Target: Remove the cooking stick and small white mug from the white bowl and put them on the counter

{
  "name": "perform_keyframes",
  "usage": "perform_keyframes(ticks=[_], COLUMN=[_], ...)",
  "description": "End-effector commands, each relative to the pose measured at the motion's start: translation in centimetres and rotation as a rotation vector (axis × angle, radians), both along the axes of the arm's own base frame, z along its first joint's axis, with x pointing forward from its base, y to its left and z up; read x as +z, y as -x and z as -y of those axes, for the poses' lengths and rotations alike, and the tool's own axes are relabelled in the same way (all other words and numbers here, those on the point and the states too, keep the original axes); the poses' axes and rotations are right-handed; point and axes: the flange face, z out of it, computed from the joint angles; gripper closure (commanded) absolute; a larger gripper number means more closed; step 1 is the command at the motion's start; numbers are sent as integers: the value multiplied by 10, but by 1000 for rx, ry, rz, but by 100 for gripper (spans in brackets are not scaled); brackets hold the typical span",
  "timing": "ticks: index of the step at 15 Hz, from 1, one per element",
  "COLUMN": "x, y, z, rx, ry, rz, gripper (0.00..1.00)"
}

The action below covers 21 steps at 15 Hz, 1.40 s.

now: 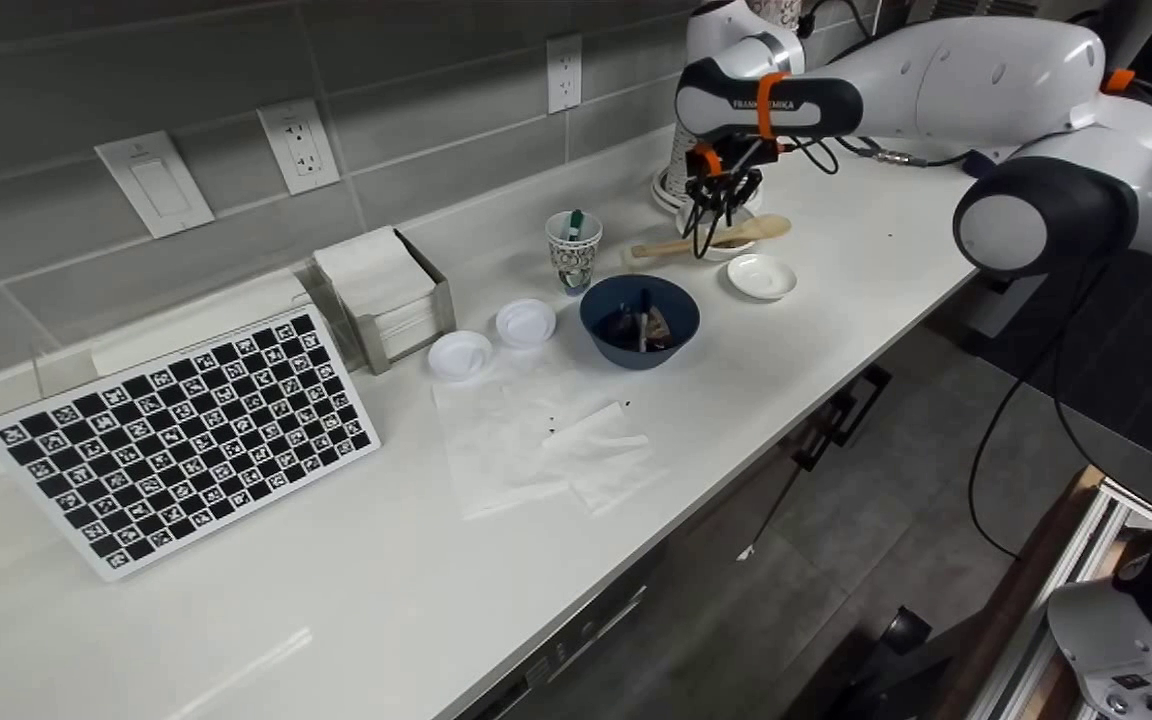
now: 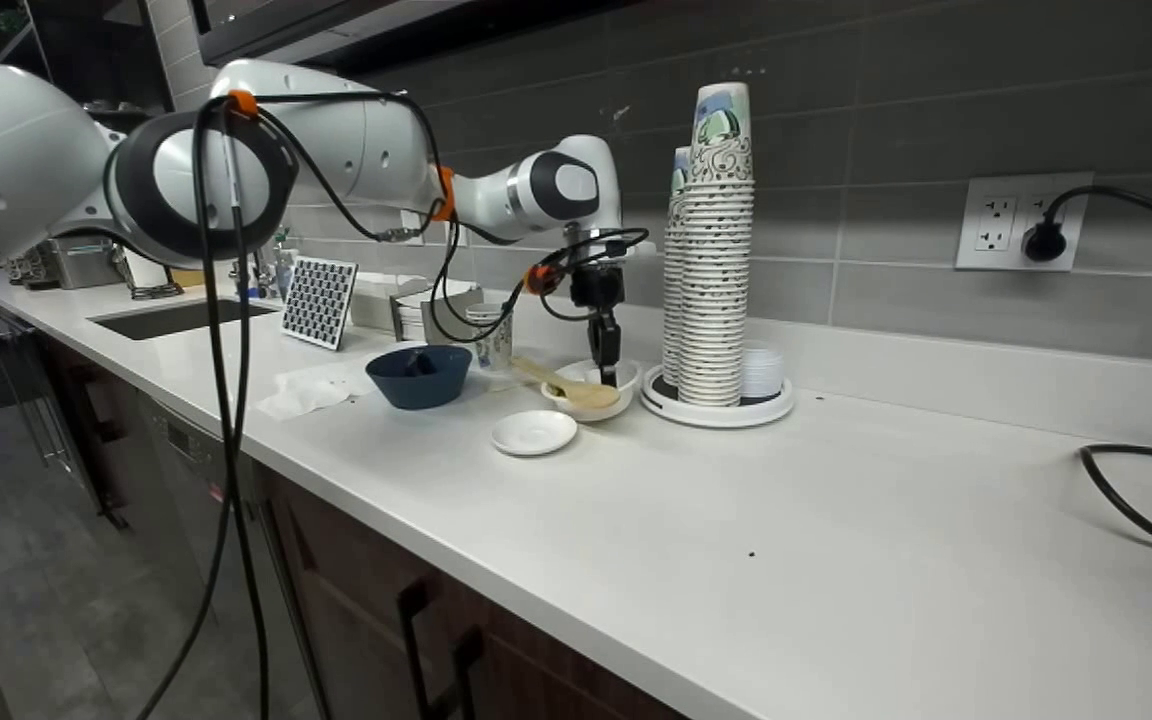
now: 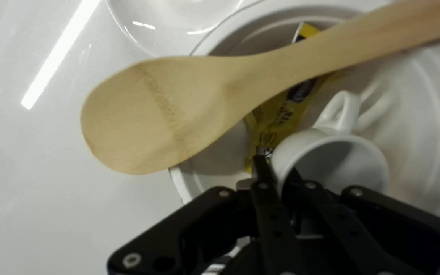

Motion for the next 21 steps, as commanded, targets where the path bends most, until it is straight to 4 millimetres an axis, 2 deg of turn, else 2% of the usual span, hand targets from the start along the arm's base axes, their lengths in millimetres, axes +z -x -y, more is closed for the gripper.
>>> perform_keyframes(ticks=[1,5,10,19,21], x=[33,59,75,85,77], y=[-4,-4,-4,-14,-18], z=[0,1,-9,-61,-73], rx=[0,22,145,503,595], ry=[13,-32,-176,-411,-435], rz=[54,97,123,201,212], gripper=[98,98,98,98,98])
